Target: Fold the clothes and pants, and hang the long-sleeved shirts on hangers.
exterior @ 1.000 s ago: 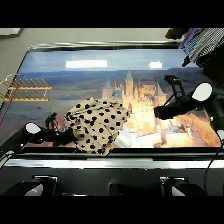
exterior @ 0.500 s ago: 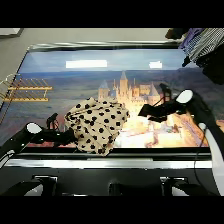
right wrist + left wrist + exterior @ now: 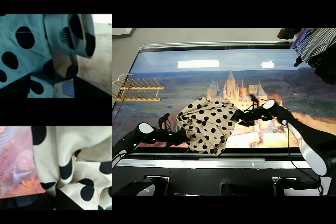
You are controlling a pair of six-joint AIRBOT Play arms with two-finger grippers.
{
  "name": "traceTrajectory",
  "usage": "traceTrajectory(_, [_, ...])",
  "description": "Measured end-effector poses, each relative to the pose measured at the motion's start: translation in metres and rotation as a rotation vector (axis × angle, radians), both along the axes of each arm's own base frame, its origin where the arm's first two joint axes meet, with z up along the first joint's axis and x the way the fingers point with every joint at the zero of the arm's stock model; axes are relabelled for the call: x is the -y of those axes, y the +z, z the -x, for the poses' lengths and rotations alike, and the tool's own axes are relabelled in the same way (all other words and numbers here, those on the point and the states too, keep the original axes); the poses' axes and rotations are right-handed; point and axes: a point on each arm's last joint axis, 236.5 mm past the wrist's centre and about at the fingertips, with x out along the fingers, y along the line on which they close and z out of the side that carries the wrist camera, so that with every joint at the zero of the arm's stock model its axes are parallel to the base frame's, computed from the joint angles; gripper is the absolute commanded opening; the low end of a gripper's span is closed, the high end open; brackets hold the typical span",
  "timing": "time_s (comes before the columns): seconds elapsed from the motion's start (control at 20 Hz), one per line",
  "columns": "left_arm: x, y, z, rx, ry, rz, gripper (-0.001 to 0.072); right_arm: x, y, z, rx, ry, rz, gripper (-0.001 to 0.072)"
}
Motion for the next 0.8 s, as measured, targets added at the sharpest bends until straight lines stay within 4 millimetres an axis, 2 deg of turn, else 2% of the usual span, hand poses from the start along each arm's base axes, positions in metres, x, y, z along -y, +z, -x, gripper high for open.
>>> traceTrajectory(0.05, [0.000, 0.000, 0.000, 0.000, 0.000, 0.000, 0.0022, -0.006, -0.001, 0.000, 0.004, 0.001, -0.006, 0.0047])
traceTrajectory(0.15, [0.000, 0.002, -0.002, 0.003, -0.003, 0.000, 0.0021, -0.014, 0.002, -0.005, 0.027, -0.006, -0.017, 0.0028])
traceTrajectory(0.2, [0.000, 0.005, -0.005, 0.011, -0.011, -0.003, 0.0020, -0.016, 0.011, -0.013, 0.062, -0.013, -0.020, 0.0027])
traceTrajectory(0.3, [-0.004, 0.020, -0.018, 0.048, -0.054, -0.030, 0.0020, -0.017, 0.041, -0.029, 0.149, -0.015, -0.015, 0.0027])
traceTrajectory(0.35, [-0.008, 0.032, -0.027, 0.071, -0.079, -0.056, 0.0020, -0.014, 0.064, -0.040, 0.216, -0.017, 0.004, 0.0027])
traceTrajectory(0.4, [-0.014, 0.047, -0.041, 0.115, -0.107, -0.090, 0.0021, -0.010, 0.090, -0.051, 0.288, -0.019, 0.028, 0.0027])
traceTrajectory(0.5, [-0.028, 0.093, -0.072, 0.229, -0.154, -0.173, 0.0020, 0.006, 0.157, -0.072, 0.458, -0.035, 0.099, 0.0027])
traceTrajectory(0.6, [-0.043, 0.154, -0.102, 0.372, -0.163, -0.258, 0.0021, 0.030, 0.235, -0.084, 0.643, -0.076, 0.181, 0.0027])
traceTrajectory(0.7, [-0.056, 0.228, -0.123, 0.535, -0.142, -0.330, 0.0022, 0.060, 0.321, -0.080, 0.832, -0.140, 0.258, 0.0028])
traceTrajectory(0.8, [-0.068, 0.304, -0.128, 0.704, -0.096, -0.389, 0.0022, 0.090, 0.399, -0.058, 0.993, -0.209, 0.305, 0.0028])
